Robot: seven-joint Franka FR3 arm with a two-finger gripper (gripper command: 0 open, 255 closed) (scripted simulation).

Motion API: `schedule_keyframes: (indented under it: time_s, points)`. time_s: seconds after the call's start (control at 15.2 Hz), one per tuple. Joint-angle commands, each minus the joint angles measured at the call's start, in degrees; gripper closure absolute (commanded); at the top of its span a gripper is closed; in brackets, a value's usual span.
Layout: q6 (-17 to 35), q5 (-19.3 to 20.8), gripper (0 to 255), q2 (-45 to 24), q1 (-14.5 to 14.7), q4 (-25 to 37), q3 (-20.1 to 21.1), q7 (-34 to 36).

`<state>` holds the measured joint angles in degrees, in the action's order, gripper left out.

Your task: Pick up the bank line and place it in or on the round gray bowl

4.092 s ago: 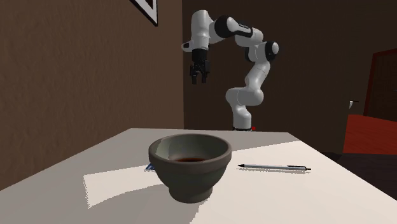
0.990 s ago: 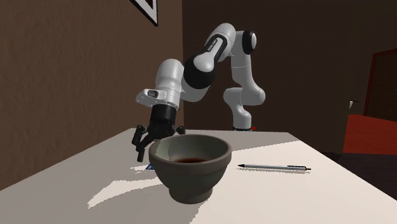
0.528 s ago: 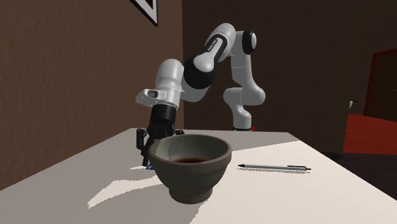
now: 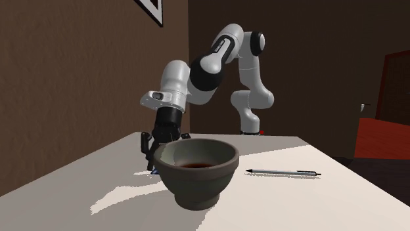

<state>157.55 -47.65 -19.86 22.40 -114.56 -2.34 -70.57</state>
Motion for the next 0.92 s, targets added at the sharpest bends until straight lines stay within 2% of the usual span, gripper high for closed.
schedule_keyframes:
  time_s: [0.0,0.86]
  points:
    - [-0.7,1.1,255,0.8,0.3,0.0,-0.5,1.1]
    - [-7.1,9.5,255,6.7,2.3,1.3,-3.9,9.9]
